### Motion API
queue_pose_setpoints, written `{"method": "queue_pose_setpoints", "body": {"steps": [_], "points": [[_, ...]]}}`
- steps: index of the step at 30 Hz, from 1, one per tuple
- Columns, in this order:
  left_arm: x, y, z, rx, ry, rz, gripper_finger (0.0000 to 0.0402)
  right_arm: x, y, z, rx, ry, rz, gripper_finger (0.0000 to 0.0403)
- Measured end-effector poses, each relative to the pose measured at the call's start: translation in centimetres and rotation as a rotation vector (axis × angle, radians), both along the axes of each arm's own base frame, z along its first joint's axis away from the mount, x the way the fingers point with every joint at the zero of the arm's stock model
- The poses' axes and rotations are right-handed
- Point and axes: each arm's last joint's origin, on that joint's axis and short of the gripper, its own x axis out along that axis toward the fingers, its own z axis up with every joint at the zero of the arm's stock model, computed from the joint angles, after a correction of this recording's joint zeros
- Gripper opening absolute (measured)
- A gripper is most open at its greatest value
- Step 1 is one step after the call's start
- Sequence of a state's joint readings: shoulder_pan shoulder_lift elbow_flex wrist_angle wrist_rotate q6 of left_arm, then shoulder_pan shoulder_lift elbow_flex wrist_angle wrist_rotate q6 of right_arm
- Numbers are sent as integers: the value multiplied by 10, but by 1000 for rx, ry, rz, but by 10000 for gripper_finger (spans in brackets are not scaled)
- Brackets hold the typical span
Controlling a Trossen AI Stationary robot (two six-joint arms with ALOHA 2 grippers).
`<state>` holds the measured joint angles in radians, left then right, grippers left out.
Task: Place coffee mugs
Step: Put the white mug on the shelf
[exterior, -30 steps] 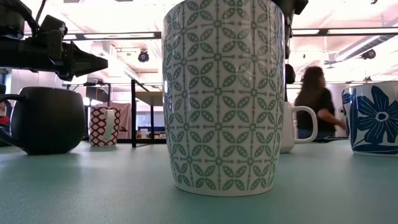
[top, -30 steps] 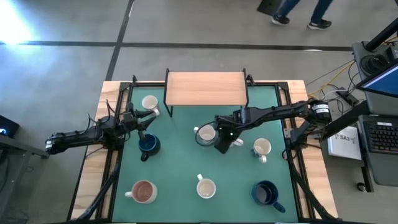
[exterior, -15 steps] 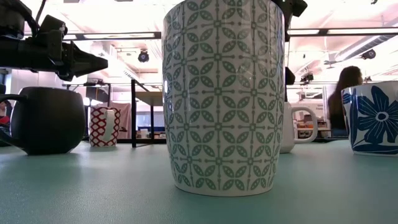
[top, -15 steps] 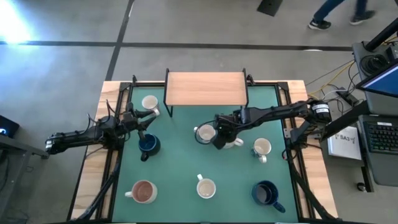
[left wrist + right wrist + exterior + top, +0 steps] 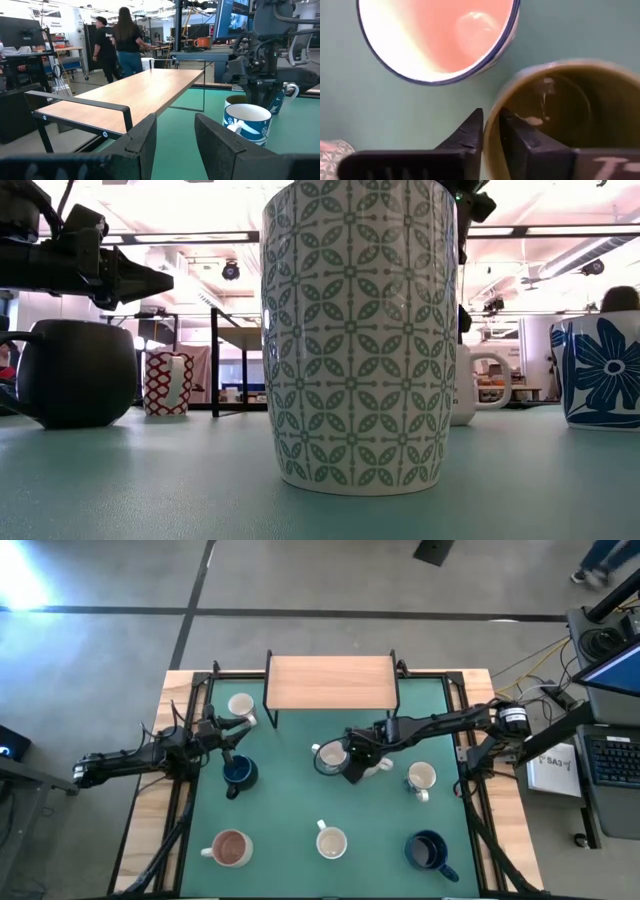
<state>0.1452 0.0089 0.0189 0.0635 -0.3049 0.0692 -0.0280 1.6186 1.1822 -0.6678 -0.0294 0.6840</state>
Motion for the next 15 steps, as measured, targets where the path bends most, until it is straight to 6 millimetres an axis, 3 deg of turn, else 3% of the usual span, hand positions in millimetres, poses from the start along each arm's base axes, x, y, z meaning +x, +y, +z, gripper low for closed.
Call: {"method": "queue_pose_setpoints", "body": {"steps": [6,15], "points": [[0,0,0,0,0,0,116,2,1,-4,-14,10,161,17],[0,0,0,0,0,-1,116,-4,4,14,-163,31,739,13]]}}
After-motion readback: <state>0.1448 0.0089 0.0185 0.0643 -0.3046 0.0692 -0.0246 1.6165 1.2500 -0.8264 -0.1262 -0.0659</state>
